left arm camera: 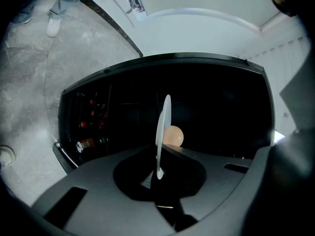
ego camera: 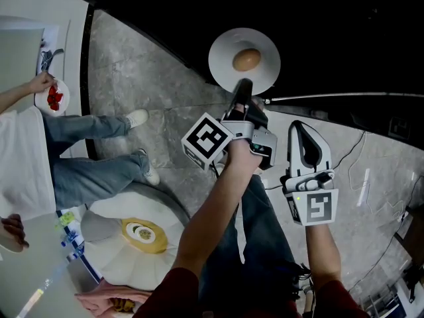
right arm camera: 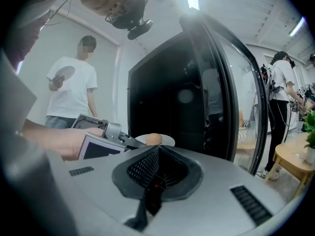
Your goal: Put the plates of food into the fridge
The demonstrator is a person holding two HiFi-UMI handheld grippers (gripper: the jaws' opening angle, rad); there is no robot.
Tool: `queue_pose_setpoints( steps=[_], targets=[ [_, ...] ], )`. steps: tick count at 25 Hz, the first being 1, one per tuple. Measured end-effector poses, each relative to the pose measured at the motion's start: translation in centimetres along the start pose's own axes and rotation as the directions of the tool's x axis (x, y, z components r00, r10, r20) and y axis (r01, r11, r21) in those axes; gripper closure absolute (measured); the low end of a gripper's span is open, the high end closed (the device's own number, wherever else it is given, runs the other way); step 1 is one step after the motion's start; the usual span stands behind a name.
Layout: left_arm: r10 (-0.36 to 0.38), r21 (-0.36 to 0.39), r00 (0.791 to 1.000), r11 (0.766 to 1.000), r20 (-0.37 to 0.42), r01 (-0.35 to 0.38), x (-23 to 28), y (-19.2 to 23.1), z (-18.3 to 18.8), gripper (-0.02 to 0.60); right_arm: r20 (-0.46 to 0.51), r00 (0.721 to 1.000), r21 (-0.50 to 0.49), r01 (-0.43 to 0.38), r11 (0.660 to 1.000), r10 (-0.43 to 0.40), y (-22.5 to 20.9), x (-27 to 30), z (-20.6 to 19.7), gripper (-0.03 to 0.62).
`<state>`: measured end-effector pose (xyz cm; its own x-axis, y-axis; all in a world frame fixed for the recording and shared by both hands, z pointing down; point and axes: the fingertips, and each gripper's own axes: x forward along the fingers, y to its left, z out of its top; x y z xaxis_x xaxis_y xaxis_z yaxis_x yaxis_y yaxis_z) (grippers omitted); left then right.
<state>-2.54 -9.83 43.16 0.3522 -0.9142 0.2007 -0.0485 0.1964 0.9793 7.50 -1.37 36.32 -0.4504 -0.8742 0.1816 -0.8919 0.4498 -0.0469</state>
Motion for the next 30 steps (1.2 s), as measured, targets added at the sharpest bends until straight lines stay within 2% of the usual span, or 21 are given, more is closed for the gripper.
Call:
queue_pose_setpoints(
  steps=[21, 30],
  targets=[
    [-0.008, -0.037, 1.000, 0.999, -0.006, 0.008, 2.1, 0.3, 0.0, 0.560, 0.005, 1.000, 0.009, -0.015, 1.000, 0.015, 0.5, 0.3, -0.1, 0.583],
    [-0.017, -0.019, 1.000, 1.000, -0.001, 0.017, 1.5, 0.2, 0.2, 0.558, -0.005, 1.000, 0.004, -0.019, 1.000, 0.019, 1.4, -1.0, -0.7, 0.583]
  ],
)
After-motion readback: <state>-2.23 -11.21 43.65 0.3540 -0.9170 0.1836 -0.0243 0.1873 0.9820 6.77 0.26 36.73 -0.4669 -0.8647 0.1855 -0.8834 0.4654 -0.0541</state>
